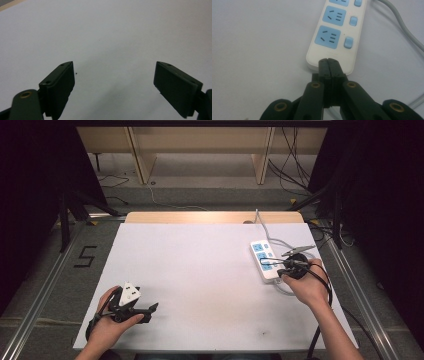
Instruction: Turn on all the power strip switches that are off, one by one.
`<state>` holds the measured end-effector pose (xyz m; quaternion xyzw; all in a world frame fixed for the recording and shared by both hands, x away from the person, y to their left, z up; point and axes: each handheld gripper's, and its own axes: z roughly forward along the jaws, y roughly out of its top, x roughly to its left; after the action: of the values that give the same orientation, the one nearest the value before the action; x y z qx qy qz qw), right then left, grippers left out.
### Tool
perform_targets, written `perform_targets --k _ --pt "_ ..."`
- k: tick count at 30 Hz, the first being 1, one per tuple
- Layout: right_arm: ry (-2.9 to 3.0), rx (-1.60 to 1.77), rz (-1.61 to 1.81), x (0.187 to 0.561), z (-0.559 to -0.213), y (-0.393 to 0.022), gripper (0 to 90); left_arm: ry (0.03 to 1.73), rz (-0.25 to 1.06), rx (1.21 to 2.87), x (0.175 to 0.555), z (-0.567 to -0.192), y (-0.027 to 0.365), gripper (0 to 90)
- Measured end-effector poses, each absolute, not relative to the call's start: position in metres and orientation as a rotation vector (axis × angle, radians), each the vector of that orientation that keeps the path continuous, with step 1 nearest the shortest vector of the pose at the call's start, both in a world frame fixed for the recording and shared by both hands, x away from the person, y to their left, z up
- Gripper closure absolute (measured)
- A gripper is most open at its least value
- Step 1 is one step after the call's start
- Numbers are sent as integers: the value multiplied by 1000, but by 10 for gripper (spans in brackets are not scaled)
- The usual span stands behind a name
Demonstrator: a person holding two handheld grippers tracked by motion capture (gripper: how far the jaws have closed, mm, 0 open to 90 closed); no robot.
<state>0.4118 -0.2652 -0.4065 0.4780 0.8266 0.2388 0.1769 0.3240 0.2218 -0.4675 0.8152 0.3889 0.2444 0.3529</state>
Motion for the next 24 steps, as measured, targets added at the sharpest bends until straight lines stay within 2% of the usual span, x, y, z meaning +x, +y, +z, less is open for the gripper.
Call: perform_targets --k 24 --pt "2337 1403 621 435 -405 -271 900 1006 632 2109 324 -468 222 171"
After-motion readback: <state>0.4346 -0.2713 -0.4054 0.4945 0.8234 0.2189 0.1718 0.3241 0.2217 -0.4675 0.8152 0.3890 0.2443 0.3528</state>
